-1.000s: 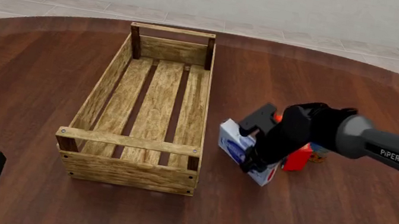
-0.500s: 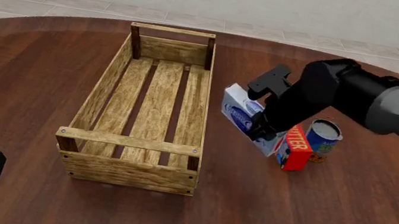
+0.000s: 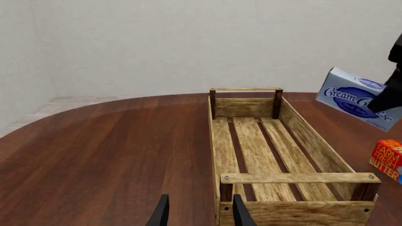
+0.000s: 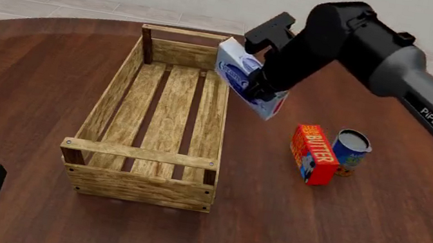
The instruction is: Pick up the cream cheese and put it in the tray.
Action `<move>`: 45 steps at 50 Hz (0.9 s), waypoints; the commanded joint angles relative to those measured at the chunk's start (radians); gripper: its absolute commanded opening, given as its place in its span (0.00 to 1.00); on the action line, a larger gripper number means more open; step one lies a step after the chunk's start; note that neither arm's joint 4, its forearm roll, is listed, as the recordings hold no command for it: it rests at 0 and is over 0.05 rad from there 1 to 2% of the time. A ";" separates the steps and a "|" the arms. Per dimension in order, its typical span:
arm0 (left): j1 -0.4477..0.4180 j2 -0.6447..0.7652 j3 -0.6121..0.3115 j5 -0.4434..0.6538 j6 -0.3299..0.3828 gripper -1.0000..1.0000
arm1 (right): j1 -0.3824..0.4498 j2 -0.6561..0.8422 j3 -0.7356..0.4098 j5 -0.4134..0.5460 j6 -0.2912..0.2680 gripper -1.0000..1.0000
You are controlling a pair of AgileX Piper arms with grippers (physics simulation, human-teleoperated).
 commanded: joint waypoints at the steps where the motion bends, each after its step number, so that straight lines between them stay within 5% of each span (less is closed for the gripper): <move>1: 0.000 0.000 0.000 0.000 0.000 1.00 | 0.062 0.163 -0.342 0.100 0.013 0.00; 6: 0.000 0.000 0.000 0.000 0.000 1.00 | 0.095 0.259 -0.544 0.199 -0.010 0.00; 33: 0.000 0.000 0.000 0.000 0.000 1.00 | 0.228 0.519 -0.821 0.200 0.128 0.00; 45: 0.000 0.000 0.000 0.000 0.000 1.00 | 0.259 0.621 -0.855 0.199 0.138 0.00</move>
